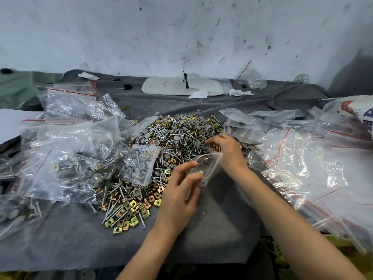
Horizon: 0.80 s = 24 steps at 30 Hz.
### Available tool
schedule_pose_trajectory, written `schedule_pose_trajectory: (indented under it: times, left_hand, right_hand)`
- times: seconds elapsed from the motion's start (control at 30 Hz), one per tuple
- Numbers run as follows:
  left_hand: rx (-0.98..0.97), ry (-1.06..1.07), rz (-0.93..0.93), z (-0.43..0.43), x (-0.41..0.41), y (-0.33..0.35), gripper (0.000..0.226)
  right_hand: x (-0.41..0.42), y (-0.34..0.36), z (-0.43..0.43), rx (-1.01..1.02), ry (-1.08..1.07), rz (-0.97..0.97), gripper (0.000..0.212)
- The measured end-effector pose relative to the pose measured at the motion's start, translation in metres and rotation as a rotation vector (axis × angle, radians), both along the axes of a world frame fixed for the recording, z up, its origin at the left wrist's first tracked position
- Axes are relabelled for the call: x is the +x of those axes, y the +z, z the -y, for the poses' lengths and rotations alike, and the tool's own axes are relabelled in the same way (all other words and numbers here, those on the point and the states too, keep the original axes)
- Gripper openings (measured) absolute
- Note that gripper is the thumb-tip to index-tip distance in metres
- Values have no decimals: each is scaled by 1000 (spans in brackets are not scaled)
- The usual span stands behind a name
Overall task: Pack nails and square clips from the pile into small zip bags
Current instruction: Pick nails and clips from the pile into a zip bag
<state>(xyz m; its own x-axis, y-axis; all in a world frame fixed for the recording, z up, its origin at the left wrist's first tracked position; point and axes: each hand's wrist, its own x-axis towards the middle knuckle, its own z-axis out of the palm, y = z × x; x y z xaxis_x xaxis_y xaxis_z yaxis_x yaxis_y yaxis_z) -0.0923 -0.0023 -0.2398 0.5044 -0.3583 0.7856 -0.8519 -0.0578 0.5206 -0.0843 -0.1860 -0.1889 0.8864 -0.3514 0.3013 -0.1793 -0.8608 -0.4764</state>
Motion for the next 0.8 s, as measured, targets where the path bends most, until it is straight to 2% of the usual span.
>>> schedule_pose_trajectory:
  times: [0.13, 0.27, 0.33, 0.43, 0.57, 0.63, 0.7, 0.8]
  left_hand:
    - [-42, 61, -40, -1, 1, 4, 11]
    - [-65, 107, -64, -2, 1, 5, 13]
    - [-61, 106, -61, -2, 1, 5, 12]
    - [-60, 92, -63, -2, 1, 5, 11]
    - [-62, 81, -52, -1, 1, 5, 9]
    - [-62, 84, -46, -1, 1, 5, 8]
    - [-59, 95, -38, -1, 1, 5, 11]
    - [-58, 99, -28, -1, 0, 5, 11]
  right_hand:
    - [17, -15, 3, -159, -32, -136, 26]
    - [18, -25, 6, -163, -69, -83, 25]
    - [15, -25, 5, -83, -85, 20, 18]
    - [4, -10, -2, 166, -106, 243, 7]
    - [-21, 31, -21, 317, 53, 519, 14]
    - [-37, 50, -31, 198, 213, 565, 15]
    - [-50, 58, -39, 27, 354, 488, 13]
    - [-57, 55, -44, -141, 430, 359, 12]
